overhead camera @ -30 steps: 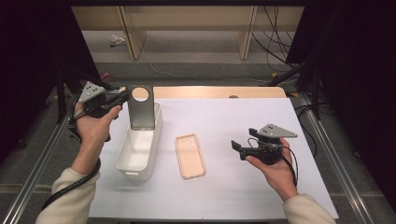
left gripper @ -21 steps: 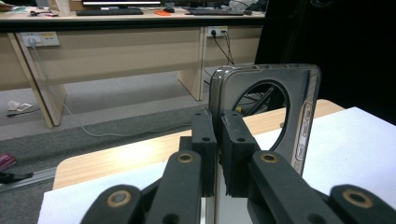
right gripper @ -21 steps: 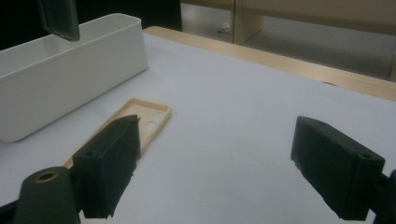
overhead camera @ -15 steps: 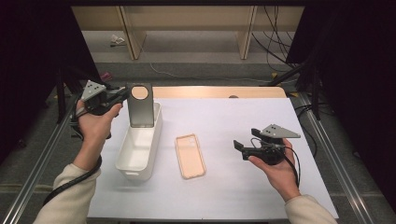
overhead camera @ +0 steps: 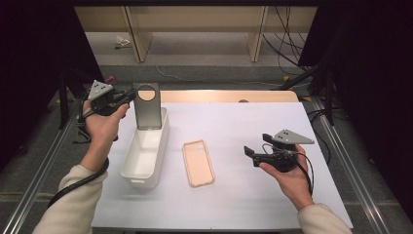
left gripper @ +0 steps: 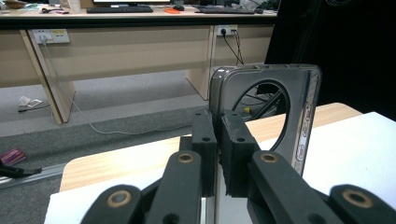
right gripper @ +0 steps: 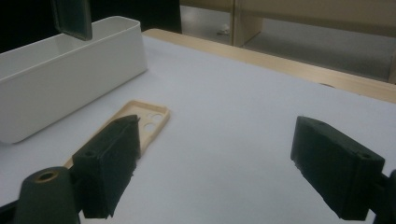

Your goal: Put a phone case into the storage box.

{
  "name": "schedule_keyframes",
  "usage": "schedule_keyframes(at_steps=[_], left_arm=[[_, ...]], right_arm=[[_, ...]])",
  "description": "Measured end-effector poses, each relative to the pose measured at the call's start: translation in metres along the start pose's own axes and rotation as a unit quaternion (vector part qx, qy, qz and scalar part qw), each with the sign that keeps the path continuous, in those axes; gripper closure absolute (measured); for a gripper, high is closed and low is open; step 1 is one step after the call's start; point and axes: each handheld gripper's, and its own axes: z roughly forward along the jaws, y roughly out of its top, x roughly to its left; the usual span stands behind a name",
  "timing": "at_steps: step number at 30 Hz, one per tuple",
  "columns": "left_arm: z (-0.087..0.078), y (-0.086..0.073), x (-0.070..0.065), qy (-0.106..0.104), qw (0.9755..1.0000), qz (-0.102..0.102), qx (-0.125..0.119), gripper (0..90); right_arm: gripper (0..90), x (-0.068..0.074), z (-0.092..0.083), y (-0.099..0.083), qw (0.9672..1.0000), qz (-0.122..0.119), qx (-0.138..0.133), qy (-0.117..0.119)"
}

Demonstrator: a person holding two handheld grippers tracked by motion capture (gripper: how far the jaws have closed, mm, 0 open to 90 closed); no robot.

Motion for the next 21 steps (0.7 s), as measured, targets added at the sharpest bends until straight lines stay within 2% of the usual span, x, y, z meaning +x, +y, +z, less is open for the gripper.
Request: schedule_keyframes(at_steps=[21], left_arm=[[0.018,0.002,0.003,0.009,0.9999,-0.003,0.009,84.7]], right_arm=[[16.7,-0.005,-0.007,-0.002,1.0,0.002,0.001,-0.004]])
